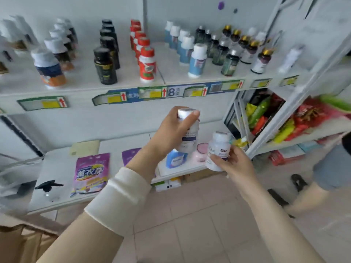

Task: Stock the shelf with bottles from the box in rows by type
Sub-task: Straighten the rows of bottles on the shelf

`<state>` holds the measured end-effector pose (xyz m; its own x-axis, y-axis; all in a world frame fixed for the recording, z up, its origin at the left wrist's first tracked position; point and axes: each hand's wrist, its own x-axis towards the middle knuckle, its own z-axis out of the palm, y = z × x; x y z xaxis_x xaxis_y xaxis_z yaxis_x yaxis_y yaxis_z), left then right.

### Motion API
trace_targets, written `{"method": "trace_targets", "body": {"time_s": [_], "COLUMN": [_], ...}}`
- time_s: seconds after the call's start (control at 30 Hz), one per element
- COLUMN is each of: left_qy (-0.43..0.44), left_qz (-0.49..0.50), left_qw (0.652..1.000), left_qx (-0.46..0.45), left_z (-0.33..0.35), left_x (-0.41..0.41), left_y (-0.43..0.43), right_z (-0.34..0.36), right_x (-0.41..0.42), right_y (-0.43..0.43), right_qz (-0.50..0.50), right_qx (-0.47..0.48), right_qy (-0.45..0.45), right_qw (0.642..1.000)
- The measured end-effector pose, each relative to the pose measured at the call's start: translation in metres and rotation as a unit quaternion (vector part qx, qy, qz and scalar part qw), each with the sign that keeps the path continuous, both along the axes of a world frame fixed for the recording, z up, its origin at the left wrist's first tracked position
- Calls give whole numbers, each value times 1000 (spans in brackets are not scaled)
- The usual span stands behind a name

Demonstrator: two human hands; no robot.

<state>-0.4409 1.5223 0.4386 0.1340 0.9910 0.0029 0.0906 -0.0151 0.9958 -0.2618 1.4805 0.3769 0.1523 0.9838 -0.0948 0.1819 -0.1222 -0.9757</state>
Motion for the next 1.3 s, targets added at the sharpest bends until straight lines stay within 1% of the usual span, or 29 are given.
{"method": "trace_targets", "body": {"time_s": [0.1, 0.2, 0.33, 0.4, 0.57, 0.77, 0.9, 1.0, 1.17, 1.3], "left_qy": [12, 23, 3, 16, 59, 112, 157, 182, 204, 246], "left_qz": [-37, -59, -92, -100, -117, -127, -110, -95, -45, -35], "left_qw": [999, 997, 993, 990, 978, 966, 963, 965, 974, 968], "left_qx": [36, 50, 69, 98, 164, 197, 188, 163, 87, 25], "left_z": [32, 56, 87, 104, 143, 173, 171, 164, 140, 118], "left_x": [55, 100, 151, 174, 231, 303, 345, 371, 400, 413], "left_y": [35, 74, 136, 169, 253, 345, 403, 443, 501, 532], "right_z": [30, 59, 96, 114, 158, 190, 190, 184, 157, 130], "right_x": [50, 97, 158, 187, 252, 315, 355, 382, 415, 416], "right_y": [28, 62, 121, 156, 246, 335, 395, 439, 497, 525], "right_qz": [-18, -33, -39, -42, -47, -35, -1, 31, 79, 147], "right_qx": [42, 84, 117, 132, 152, 166, 147, 141, 129, 110], "right_qy": [-13, -26, -47, -63, -66, -71, -65, -63, -63, -71], "right_qw": [999, 996, 991, 988, 985, 983, 987, 987, 987, 980]}}
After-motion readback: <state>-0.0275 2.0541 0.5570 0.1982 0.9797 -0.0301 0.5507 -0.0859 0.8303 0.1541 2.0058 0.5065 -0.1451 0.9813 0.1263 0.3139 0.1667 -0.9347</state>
